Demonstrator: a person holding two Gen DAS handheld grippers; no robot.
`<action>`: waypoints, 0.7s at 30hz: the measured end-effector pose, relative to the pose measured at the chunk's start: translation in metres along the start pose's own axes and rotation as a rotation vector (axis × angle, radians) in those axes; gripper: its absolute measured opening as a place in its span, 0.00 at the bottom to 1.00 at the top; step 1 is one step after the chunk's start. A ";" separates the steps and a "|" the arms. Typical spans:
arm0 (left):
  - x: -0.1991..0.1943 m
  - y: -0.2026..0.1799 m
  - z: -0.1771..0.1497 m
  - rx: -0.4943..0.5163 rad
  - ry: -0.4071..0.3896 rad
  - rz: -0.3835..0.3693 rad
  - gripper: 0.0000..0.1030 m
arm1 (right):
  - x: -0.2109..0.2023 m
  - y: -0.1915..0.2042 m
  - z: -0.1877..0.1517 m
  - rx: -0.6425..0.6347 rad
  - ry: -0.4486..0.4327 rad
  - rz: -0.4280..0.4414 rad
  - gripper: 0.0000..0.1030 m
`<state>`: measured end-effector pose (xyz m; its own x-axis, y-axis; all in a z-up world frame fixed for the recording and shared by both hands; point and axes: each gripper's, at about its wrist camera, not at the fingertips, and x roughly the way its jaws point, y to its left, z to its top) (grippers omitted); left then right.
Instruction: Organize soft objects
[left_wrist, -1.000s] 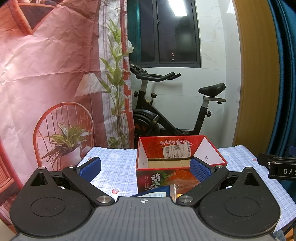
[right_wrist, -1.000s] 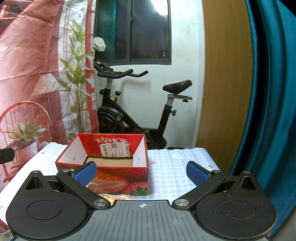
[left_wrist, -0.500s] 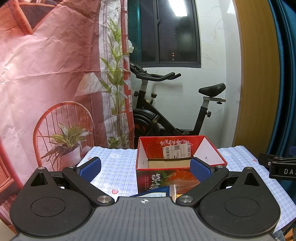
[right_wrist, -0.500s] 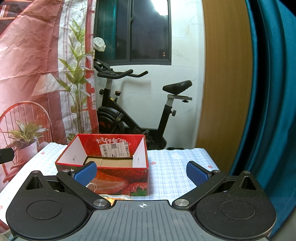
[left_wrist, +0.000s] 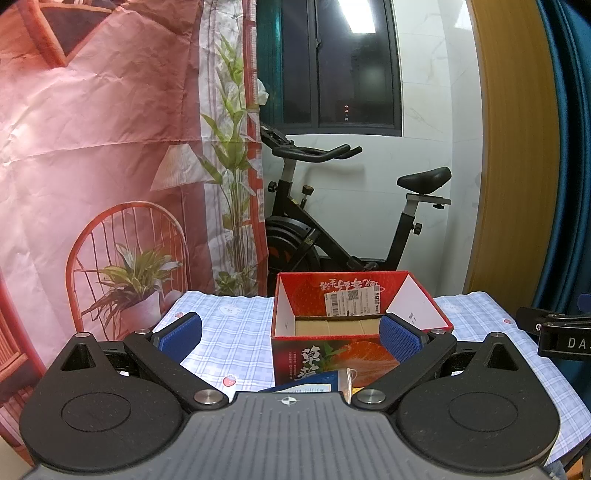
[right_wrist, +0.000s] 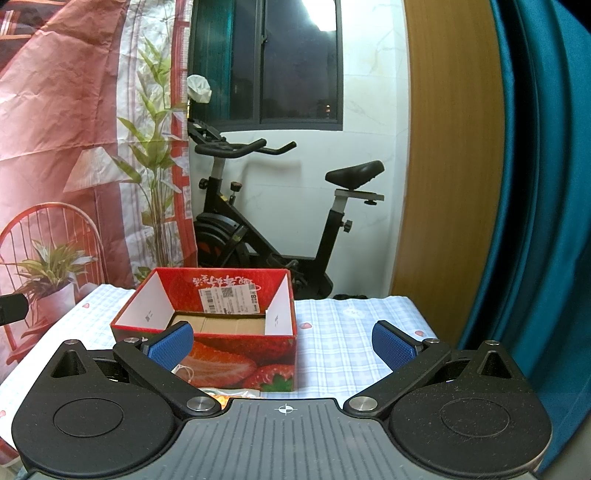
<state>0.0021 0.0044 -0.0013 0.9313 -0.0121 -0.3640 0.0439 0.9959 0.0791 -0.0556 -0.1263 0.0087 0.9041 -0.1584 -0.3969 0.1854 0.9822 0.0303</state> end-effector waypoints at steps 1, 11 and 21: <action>0.000 -0.001 0.000 0.000 0.000 0.000 1.00 | 0.000 0.000 0.000 0.000 0.000 0.000 1.00; 0.007 0.003 -0.002 -0.025 0.022 -0.020 1.00 | 0.002 0.000 -0.001 0.005 0.005 0.004 1.00; 0.036 0.016 -0.025 -0.111 0.105 -0.059 1.00 | 0.017 -0.009 -0.022 0.063 -0.006 0.066 1.00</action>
<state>0.0270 0.0225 -0.0366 0.8850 -0.0674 -0.4607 0.0519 0.9976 -0.0461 -0.0504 -0.1361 -0.0187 0.9173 -0.0942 -0.3869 0.1490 0.9822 0.1141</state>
